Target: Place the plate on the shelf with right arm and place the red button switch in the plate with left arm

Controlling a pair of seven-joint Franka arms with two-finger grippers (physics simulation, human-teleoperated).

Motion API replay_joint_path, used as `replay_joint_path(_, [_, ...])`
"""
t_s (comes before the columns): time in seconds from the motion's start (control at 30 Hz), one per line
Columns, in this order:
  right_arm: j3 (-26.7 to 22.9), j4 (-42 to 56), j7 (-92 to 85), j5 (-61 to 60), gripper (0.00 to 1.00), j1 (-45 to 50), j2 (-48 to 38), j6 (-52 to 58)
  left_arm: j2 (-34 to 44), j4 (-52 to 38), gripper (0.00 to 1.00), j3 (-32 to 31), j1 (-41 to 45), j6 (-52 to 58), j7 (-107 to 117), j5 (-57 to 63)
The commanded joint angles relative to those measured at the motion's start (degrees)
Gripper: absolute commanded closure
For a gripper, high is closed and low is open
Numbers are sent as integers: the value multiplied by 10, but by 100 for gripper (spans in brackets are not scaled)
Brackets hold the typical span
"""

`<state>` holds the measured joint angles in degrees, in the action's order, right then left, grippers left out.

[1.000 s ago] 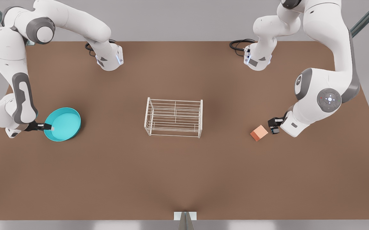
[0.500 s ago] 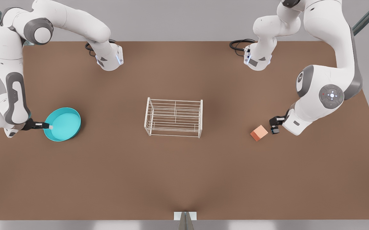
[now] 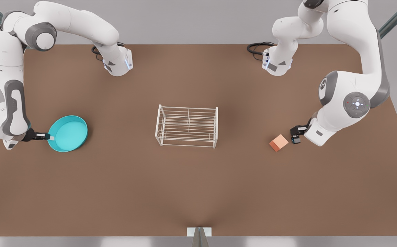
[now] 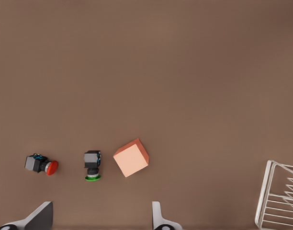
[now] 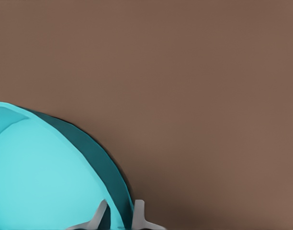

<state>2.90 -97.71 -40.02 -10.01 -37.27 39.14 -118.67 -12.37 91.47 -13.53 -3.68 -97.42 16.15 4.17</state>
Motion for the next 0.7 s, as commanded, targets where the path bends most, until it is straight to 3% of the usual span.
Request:
replay_joint_path(0.0, [0, 2, -14, 0, 65, 0, 1, 2, 1, -1, 0, 0, 0, 0, 3, 0])
replay_joint_path(0.2, [-1, 9, -16, -2, 65, 1, 10, 1, 1, -1, 0, 0, 0, 0, 3, 0])
replay_joint_path(0.37, [0, 10, -17, -1, 77, 1, 10, 4, 1, 0, 0, -1, 1, 1, 5, 0])
replay_joint_path(0.67, [2, 12, -14, -2, 79, 4, -26, 87, 0, 3, 0, -5, 2, 28, 11, -4])
